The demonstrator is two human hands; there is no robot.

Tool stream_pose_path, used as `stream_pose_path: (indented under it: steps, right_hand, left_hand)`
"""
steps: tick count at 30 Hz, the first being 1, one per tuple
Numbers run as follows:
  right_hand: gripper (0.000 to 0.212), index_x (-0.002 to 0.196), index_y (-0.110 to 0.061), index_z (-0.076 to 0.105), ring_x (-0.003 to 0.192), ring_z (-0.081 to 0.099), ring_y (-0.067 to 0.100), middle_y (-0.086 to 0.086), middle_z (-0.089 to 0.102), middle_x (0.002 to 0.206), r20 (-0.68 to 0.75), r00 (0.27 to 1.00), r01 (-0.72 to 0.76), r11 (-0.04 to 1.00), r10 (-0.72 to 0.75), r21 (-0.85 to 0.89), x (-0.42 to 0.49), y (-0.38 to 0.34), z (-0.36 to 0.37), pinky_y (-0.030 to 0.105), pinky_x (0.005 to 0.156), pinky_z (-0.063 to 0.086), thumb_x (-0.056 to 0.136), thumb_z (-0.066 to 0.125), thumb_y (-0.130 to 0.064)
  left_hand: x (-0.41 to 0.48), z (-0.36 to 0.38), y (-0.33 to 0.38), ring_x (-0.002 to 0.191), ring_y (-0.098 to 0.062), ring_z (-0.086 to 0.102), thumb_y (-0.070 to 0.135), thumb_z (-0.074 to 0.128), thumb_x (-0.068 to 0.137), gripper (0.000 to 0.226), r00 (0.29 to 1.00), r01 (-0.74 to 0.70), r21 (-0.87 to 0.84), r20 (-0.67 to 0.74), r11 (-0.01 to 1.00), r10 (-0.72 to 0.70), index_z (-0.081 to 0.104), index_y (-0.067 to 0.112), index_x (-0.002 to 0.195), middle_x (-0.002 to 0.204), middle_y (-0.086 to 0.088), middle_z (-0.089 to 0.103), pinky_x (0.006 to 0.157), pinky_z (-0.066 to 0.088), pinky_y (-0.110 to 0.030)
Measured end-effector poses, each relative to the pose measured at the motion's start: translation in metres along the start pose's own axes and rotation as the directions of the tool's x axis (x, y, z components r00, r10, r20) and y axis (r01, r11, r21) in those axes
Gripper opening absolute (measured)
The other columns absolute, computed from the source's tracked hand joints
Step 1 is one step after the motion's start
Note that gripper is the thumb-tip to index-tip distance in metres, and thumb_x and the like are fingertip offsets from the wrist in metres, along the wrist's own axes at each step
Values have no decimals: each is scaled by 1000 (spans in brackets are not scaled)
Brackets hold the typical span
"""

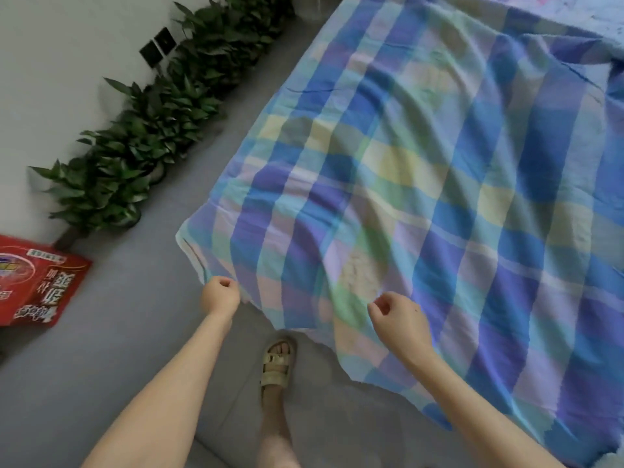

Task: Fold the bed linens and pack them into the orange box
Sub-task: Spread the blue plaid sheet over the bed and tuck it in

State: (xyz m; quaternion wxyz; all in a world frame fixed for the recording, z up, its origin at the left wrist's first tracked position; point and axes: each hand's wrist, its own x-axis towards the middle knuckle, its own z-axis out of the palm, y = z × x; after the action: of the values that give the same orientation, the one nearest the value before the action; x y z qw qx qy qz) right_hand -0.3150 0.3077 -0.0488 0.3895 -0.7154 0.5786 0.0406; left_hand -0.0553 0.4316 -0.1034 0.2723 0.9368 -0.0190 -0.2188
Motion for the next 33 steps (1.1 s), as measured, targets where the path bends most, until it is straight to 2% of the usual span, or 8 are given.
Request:
stream_pose_path:
  steps: [5, 11, 13, 18, 26, 28, 30, 33]
  right_hand:
    - [17, 81, -11, 63, 89, 62, 30, 9, 69, 88, 22, 997, 74, 997, -74, -27, 62, -97, 59, 33, 68, 40, 88, 55, -23]
    - [18, 97, -12, 62, 95, 58, 31, 6, 67, 97, 50, 978, 207, 963, -201, -174, 131, -208, 113, 32, 66, 37, 93, 48, -22]
    - [20, 106, -15, 61, 101, 58, 29, 4, 66, 105, 61, 970, 243, 947, -235, -210, 148, -233, 123, 31, 70, 36, 94, 50, -26]
    - [30, 122, -18, 54, 109, 55, 27, 2, 63, 116, 111, 944, 329, 904, -310, -275, 182, -289, 160, 31, 79, 40, 95, 50, -30]
    - [28, 117, -14, 56, 103, 56, 33, 10, 63, 112, 150, 899, 437, 808, -412, -395, 202, -338, 188, 36, 77, 46, 92, 42, -15]
    - [30, 118, -14, 56, 104, 56, 32, 10, 63, 112, 134, 900, 432, 816, -414, -383, 205, -344, 189, 35, 78, 45, 93, 41, -14]
    - [32, 123, -15, 54, 105, 56, 32, 10, 62, 114, 141, 900, 434, 809, -413, -396, 206, -348, 190, 34, 77, 43, 93, 41, -15]
    - [30, 123, -14, 52, 106, 55, 32, 10, 61, 116, 144, 907, 417, 801, -395, -429, 206, -348, 192, 34, 76, 43, 94, 42, -16]
  left_hand:
    - [109, -12, -16, 101, -46, 57, 4, 49, 84, 22, 982, 179, -106, -48, 978, -185, 59, -12, 95, 105, -30, 62, 79, 49, -50]
    - [213, -19, -28, 108, -28, 55, 18, 63, 87, 38, 977, 211, -291, 68, 933, -200, 50, 10, 122, 120, -6, 57, 93, 43, -35]
    - [227, -19, -24, 104, -25, 56, 18, 64, 87, 37, 979, 195, -311, 114, 930, -167, 51, 10, 120, 110, -3, 56, 89, 43, -33]
    - [255, -22, -30, 78, -22, 53, 18, 66, 85, 15, 964, 119, -249, 260, 961, -52, 52, 18, 80, 83, -3, 56, 73, 44, -35]
    - [271, -99, -23, 65, -16, 47, 25, 63, 86, 17, 923, -85, -383, 317, 920, 217, 55, 14, 75, 71, -7, 57, 62, 35, -30]
    - [282, -112, -25, 58, -16, 37, 20, 61, 89, 23, 909, -150, -313, 330, 938, 256, 48, 14, 72, 63, -7, 47, 56, 28, -30]
    - [301, -111, -43, 54, -17, 32, 13, 61, 89, 29, 908, -210, -68, 356, 975, 221, 42, 16, 67, 56, -3, 39, 53, 23, -31]
    - [323, -97, -69, 64, -25, 50, 10, 65, 84, 27, 884, -191, 159, 458, 969, 99, 46, 18, 67, 64, -9, 54, 59, 35, -32]
